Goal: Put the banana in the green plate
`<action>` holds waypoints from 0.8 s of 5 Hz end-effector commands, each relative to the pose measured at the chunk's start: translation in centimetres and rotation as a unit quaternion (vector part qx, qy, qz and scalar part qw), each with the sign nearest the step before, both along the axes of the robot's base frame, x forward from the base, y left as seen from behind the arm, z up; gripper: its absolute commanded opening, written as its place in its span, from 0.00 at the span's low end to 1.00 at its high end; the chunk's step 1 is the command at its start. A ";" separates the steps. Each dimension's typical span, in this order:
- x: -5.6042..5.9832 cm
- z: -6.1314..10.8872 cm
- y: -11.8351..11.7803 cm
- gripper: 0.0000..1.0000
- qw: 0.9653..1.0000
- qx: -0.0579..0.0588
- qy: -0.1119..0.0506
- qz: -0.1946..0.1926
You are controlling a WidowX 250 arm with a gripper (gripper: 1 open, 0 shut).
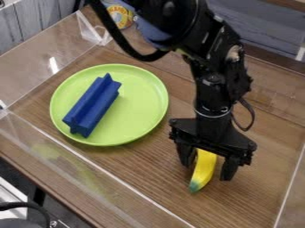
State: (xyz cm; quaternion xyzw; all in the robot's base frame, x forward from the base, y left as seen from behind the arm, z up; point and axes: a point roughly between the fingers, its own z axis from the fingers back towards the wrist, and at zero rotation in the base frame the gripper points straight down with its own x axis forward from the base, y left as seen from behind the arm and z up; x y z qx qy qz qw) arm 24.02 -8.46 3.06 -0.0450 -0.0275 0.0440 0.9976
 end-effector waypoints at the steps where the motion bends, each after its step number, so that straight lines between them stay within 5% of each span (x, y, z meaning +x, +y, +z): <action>1: 0.6 0.6 -0.2 1.00 1.000 -0.002 -0.014 -0.003; 4: 1.2 0.8 -0.2 1.00 1.000 0.002 -0.020 -0.008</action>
